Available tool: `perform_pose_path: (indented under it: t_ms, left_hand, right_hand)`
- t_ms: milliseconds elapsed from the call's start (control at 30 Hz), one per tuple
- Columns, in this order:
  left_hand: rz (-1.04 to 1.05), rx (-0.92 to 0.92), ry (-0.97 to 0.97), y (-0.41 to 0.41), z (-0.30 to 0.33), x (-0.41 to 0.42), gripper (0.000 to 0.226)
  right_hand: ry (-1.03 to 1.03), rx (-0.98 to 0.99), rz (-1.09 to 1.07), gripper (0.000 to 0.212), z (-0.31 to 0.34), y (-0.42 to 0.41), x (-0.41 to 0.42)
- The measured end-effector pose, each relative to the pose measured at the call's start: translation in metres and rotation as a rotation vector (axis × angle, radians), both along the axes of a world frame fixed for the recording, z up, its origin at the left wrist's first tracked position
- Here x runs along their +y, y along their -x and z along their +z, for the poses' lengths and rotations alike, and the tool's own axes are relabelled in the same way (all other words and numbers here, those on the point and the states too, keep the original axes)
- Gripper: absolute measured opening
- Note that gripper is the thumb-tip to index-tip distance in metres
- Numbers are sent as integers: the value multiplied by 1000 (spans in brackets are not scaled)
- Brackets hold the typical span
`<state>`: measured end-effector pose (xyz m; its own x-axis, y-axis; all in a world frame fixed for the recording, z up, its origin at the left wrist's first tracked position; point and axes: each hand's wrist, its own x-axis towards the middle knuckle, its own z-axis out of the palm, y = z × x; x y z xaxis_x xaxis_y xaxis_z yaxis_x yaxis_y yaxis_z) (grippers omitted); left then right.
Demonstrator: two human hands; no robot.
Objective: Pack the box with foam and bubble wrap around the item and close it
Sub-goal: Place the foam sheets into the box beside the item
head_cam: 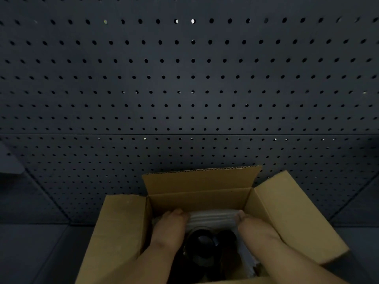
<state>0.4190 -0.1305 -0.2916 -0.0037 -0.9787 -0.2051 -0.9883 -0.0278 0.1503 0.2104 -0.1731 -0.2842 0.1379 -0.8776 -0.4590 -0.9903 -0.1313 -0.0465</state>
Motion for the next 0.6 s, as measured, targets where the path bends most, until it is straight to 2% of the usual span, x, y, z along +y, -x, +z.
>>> perform_pose_path:
  t_ms: [600]
  left_hand:
    - [-11,-8,-14,2,5,-3,51]
  right_hand:
    - [-18,-61,13,54,-20,3,-2]
